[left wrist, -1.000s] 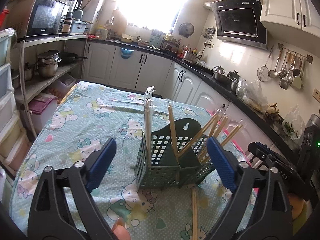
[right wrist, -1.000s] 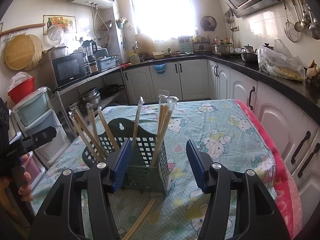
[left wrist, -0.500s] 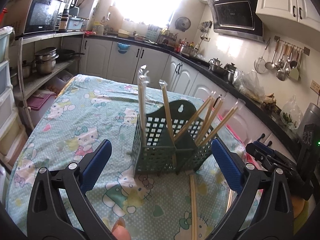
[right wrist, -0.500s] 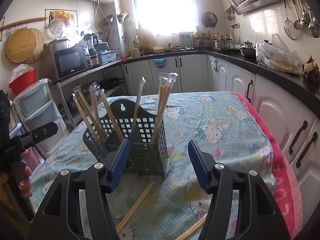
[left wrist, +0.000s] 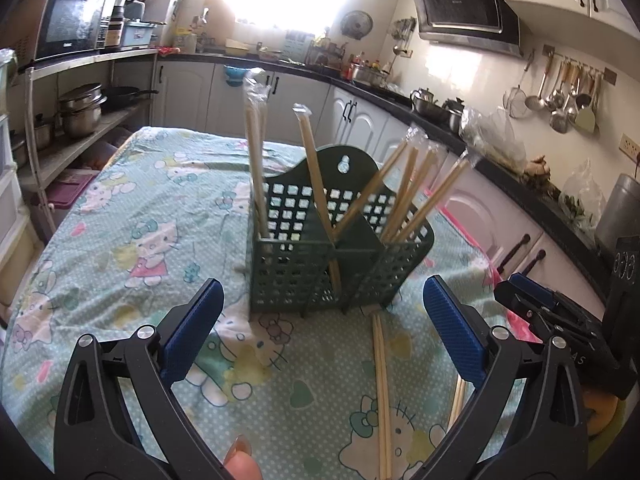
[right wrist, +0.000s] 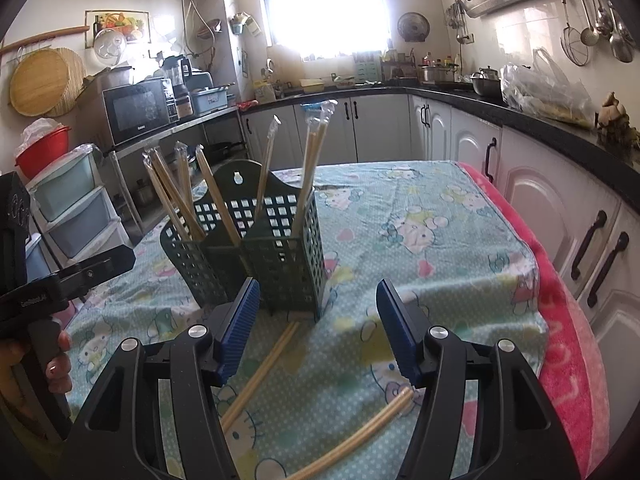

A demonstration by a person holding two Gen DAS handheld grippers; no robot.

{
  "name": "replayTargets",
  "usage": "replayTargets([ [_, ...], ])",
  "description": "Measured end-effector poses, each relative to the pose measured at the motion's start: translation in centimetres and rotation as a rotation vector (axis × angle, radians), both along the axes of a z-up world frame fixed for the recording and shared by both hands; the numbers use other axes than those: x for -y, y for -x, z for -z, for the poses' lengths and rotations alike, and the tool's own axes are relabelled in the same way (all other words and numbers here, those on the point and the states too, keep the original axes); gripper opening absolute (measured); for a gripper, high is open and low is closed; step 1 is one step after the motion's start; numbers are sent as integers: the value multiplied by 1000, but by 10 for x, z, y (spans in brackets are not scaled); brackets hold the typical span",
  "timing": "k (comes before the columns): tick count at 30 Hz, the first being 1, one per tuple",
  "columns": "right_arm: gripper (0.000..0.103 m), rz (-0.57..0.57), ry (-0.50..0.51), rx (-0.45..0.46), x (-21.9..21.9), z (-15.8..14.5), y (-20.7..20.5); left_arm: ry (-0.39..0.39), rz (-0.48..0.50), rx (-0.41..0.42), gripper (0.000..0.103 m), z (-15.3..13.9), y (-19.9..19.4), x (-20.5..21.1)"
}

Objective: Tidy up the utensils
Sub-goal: 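Move both grippers back down to the last loose chopsticks on the cloth, then close the left gripper on a chopstick pair while the right gripper grasps another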

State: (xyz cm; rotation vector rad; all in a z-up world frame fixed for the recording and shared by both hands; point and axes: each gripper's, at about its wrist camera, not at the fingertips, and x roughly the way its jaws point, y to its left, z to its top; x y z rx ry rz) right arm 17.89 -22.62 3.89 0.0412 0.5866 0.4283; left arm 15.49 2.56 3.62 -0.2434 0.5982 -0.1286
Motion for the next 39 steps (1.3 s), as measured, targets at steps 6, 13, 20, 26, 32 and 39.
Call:
replayTargets([
  [6,59,5,1,-19,7,9,5,-18,23,-24,92,9,-2,14],
  [13,59,16,1,-47,16,20,9,-41,52,-56,92,21,-6,30],
  [20,59,22,10,-98,20,37,11,-61,82,-99,92,35,-14,43],
  [26,59,25,14,-136,22,51,11,-89,110,-138,92,48,-22,54],
  [32,59,40,12,-180,29,64,6,-112,138,-184,88,62,-32,65],
  [39,59,61,5,-231,37,79,-1,-135,174,-247,64,79,-46,77],
])
